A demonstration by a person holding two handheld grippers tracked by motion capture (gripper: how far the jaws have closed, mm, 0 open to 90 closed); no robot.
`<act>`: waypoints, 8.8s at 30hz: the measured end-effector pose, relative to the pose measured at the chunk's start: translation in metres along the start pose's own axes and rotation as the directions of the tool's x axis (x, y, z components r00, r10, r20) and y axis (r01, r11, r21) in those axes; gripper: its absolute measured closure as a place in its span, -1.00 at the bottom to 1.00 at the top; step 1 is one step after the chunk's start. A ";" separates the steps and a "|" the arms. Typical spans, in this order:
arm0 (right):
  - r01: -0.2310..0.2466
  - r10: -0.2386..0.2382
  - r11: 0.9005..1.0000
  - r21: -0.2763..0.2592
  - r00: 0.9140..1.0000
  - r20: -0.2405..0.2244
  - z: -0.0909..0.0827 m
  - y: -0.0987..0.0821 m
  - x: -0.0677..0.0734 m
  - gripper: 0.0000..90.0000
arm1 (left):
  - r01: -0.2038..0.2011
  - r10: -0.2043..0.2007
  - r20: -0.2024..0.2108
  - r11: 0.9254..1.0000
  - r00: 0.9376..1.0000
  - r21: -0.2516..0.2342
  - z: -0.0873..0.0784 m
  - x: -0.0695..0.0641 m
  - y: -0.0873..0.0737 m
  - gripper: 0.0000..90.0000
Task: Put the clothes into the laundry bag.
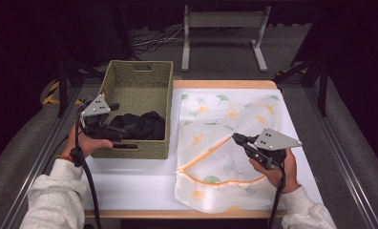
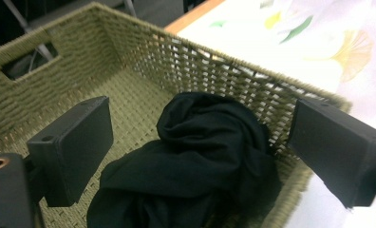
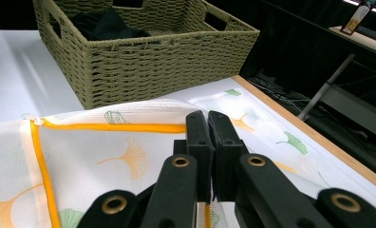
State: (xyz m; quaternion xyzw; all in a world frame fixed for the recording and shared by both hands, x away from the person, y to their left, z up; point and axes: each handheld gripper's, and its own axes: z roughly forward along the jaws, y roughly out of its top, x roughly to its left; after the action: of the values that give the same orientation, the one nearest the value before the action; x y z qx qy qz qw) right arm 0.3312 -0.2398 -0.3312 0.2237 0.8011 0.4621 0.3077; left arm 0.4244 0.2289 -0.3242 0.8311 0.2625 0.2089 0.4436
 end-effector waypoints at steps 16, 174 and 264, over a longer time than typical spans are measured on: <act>0.003 -0.003 1.000 0.022 1.000 -0.024 0.002 -0.004 0.000 0.97 | -0.095 0.071 0.127 0.977 0.989 0.189 0.046 0.018 0.009 -0.82; 0.000 0.002 0.999 0.038 0.999 -0.046 0.007 -0.012 0.002 0.97 | -0.277 0.275 0.203 0.961 0.940 -0.020 -0.024 -0.121 0.068 0.39; 0.018 -0.014 0.998 0.067 0.998 -0.067 0.016 -0.011 0.011 0.97 | -0.204 0.179 0.373 0.979 0.910 0.026 0.057 -0.185 0.046 -0.63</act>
State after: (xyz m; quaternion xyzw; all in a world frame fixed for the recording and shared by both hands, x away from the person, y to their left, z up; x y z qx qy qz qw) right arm 0.3341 -0.2286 -0.3503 0.2121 0.8279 0.4394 0.2766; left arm 0.3256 0.0564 -0.3366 0.8911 0.0985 0.0830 0.4352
